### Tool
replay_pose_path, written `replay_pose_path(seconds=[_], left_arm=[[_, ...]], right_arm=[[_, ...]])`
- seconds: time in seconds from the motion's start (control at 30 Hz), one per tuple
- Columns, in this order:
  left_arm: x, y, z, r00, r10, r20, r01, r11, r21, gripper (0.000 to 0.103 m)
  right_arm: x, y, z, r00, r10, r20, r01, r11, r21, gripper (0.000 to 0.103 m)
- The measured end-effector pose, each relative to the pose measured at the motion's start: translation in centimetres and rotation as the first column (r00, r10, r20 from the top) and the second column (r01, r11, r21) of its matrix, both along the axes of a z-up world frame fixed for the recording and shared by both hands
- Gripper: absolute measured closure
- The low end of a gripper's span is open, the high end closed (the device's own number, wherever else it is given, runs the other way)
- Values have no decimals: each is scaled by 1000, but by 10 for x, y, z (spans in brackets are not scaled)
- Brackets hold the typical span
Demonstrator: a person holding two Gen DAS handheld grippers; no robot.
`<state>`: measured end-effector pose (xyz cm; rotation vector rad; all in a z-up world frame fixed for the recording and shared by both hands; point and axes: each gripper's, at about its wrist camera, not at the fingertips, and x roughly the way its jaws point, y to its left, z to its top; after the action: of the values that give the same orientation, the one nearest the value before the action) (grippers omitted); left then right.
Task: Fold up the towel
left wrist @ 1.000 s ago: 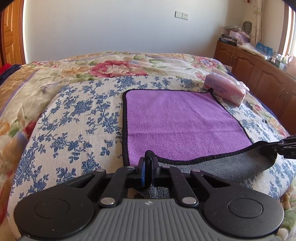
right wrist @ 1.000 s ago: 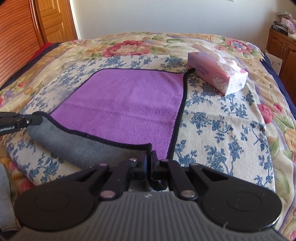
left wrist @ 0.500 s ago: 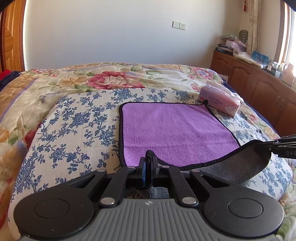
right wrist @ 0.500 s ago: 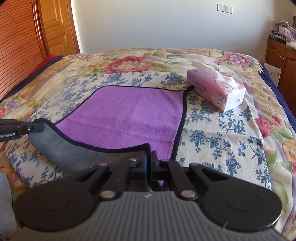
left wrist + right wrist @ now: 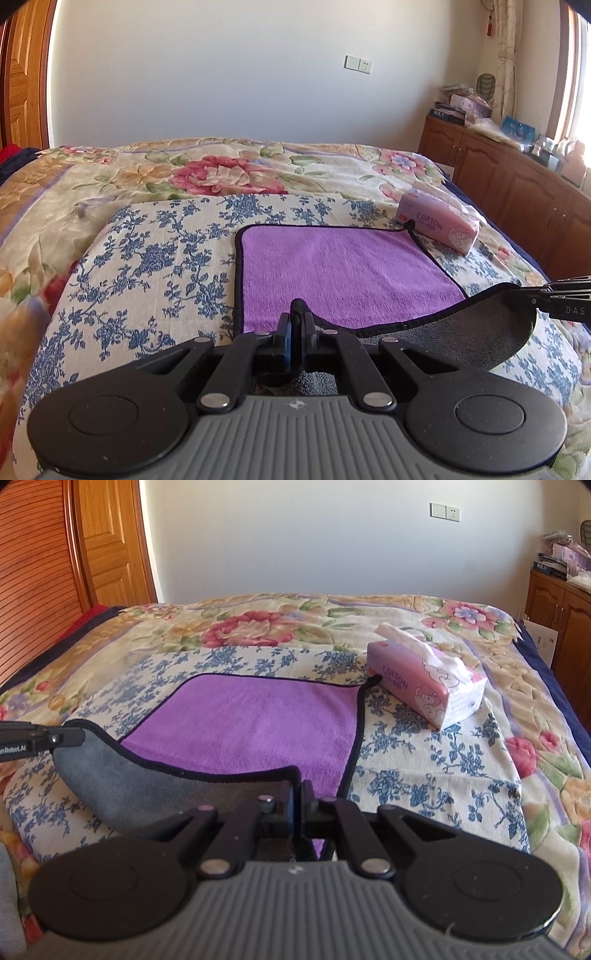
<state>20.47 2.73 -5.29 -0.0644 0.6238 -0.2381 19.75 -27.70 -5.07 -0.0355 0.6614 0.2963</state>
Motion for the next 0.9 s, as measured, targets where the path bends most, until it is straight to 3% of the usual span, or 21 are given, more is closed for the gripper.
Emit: replay_pose_path(seconds=[0.9], left_arm=[[45,-2,-1,1000,-18,23,19,1000,-10,98]], right_arm=[[39,1,-15,999,20,29,-19,999,-43,99]])
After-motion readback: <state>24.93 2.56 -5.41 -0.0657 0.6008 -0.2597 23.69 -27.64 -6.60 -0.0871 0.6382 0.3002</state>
